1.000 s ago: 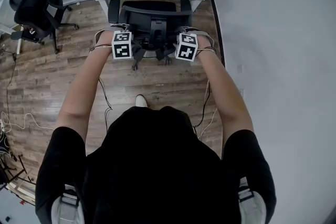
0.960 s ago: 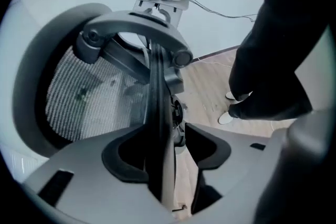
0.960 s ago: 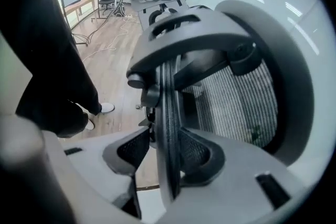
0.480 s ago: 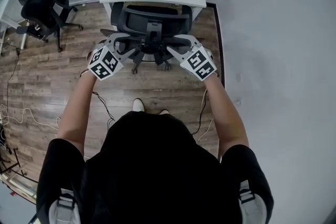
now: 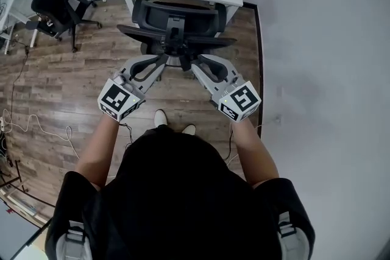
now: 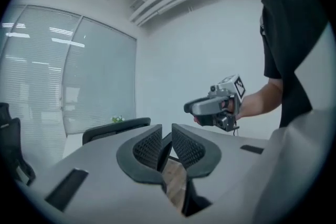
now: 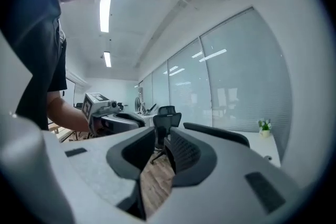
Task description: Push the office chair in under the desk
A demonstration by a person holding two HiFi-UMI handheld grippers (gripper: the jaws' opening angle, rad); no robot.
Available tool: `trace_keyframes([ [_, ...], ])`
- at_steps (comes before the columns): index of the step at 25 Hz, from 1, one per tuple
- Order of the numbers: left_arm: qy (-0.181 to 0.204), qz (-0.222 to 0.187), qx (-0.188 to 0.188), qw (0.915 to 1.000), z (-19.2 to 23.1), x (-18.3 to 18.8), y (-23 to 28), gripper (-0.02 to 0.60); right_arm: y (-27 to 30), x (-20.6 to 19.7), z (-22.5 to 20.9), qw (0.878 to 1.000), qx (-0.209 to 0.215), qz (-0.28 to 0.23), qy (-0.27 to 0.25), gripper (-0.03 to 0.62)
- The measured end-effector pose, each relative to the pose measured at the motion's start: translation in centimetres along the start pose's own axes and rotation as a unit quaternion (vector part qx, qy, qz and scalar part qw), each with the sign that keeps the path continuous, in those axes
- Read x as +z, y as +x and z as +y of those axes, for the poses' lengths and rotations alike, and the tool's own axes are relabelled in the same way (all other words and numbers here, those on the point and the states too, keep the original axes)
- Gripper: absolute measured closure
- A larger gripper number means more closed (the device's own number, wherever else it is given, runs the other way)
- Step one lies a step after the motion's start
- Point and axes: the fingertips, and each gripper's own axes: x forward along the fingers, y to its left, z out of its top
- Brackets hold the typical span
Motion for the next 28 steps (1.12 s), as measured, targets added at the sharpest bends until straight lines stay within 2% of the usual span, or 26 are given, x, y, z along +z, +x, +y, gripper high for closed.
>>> trace_keyframes([
  [3, -0.039, -0.029, 0.020, 0.9986, -0.8, 0.8, -0.8, 0.576, -1.2, 1.5, 1.1, 1.000, 0.005, -0.012, -0.023, 0.549],
  [6, -0.044, -0.032, 0.035, 0.9979, -1.3, 0.6, -1.2, 0.588, -2.1, 2.7, 1.9, 0.999, 0.007, -0.030, -0.026, 0.591],
  [15, -0.056, -0.056, 0.053, 0.9954, -1.6, 2.7, -2.7, 0.588, -2.5, 4.3, 3.4, 0.998, 0.003, -0.049, -0.037, 0.592],
  [28, -0.035, -0.060, 0.073, 0.9949, -0.3, 3.1, -3.2, 0.586, -1.9, 4.4, 2.9, 0.998, -0.002, -0.041, -0.044, 0.592],
])
